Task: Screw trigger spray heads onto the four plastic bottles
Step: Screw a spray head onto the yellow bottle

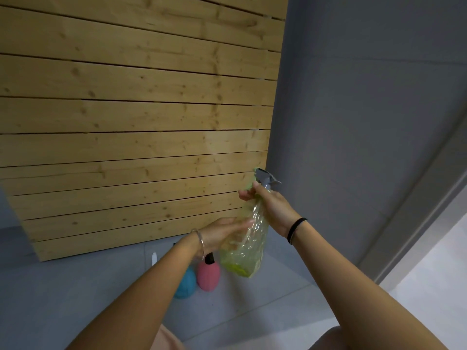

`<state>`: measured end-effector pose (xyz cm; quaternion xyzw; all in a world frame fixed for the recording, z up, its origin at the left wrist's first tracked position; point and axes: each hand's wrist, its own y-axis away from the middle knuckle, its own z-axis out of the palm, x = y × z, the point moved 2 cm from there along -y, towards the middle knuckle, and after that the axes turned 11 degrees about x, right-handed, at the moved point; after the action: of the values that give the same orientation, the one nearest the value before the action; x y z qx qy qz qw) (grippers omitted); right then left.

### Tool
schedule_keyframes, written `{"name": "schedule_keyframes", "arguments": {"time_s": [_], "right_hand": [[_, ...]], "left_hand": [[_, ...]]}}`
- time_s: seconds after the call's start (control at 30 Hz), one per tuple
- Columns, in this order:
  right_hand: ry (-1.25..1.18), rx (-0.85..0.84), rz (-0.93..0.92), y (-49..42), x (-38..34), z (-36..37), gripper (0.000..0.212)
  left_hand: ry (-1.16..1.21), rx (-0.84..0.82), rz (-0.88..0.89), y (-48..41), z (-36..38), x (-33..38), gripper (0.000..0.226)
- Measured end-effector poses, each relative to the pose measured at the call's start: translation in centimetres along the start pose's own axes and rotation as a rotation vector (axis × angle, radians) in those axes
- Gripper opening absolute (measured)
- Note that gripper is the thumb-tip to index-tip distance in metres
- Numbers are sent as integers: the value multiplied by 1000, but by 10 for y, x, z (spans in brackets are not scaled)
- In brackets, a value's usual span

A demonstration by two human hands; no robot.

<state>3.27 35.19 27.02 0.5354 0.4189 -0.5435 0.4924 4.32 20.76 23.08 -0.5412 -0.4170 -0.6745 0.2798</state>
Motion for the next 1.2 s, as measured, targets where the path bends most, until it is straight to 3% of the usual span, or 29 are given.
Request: {"name": "schedule_keyframes", "arguments": {"time_s": [0.1,0.27,0.43,0.53,0.7,0.83,0.97,1.1,1.2], "right_hand": [[-216,-154,65,0,-6,-4,27],[43,-44,-43,4,-5,0,23],[-60,-103,-21,6,-11,-1,29],[-65,-154,-20,8,-9,-1,18],[-52,-76,-78,8,-7,8,16],[-91,-126,-56,4,-12,5,15],[-117,-214,31,3,-18,0,33],[-68,-130,182,-7,-14,3,52],[21,-97,224,-16,-5,7,52]], "left_hand": [[152,-89,-43,1,-5,-1,42],[-20,145,129,-2,-5,3,23],[64,16,42,2,-6,4,37],[66,-18,24,2,-11,2,38],[-70,120,122,2,-15,6,34],[-85,196,170,-2,-16,5,34],[-169,258,209,-8,-20,4,37],[-243,332,202,-21,-26,-14,52],[-290,416,194,-29,-27,-28,66]]}}
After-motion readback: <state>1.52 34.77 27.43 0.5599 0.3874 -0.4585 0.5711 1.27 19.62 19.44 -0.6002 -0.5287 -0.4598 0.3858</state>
